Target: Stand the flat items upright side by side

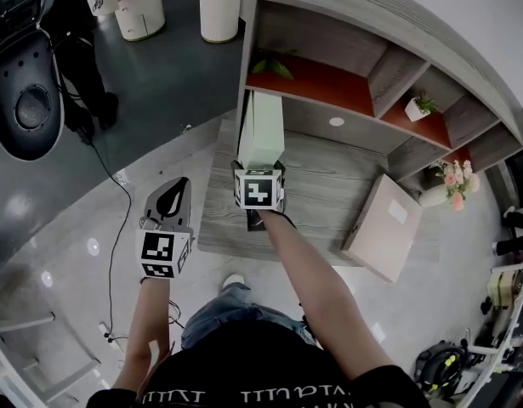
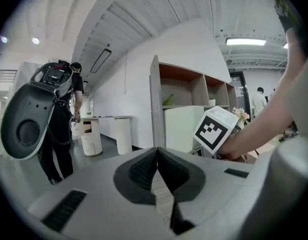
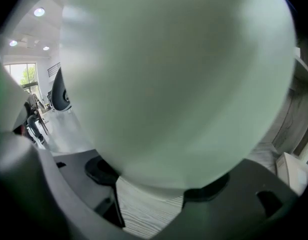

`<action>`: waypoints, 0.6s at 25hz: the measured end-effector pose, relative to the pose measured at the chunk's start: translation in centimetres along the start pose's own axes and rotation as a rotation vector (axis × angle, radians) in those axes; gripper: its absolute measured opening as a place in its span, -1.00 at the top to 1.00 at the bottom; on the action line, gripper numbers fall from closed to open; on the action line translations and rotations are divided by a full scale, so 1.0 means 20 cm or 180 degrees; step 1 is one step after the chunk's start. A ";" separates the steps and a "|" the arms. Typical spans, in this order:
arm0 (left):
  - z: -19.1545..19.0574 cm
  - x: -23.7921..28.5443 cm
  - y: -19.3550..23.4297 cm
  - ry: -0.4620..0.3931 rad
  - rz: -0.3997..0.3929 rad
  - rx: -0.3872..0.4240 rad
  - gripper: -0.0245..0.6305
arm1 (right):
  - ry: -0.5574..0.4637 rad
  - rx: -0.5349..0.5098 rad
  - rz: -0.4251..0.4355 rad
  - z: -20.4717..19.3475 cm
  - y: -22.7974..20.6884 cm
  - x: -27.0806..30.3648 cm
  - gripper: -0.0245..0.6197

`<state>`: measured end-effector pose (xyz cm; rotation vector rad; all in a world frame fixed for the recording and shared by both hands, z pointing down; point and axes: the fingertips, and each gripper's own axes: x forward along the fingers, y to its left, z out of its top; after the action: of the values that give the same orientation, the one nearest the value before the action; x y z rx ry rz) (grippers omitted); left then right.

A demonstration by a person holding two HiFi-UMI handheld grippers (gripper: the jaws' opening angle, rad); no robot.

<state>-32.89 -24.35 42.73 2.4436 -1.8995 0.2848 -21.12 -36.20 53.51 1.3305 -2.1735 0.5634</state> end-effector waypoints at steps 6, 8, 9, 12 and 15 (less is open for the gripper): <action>-0.01 0.06 0.01 -0.0004 -0.0029 -0.0024 0.88 | -0.0035 -0.0128 -0.0113 0.02 0.04 0.03 -0.17; 0.00 0.08 0.01 -0.0021 -0.0044 -0.0025 0.88 | -0.0033 -0.0198 -0.0130 0.02 0.05 0.03 -0.19; 0.00 0.08 0.01 -0.0030 -0.0047 -0.0026 0.88 | -0.0036 -0.0233 -0.0128 0.02 0.05 0.04 -0.20; -0.01 0.11 0.02 -0.0039 -0.0039 -0.0038 0.88 | -0.0057 -0.0266 -0.0049 0.00 0.05 0.04 -0.27; -0.02 0.12 0.01 -0.0041 -0.0047 -0.0061 0.88 | -0.0078 -0.0124 0.0040 -0.02 0.06 0.01 -0.30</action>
<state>-32.65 -26.65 43.45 2.4522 -1.8793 0.2497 -22.15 -35.58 53.74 1.3107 -2.2028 0.5094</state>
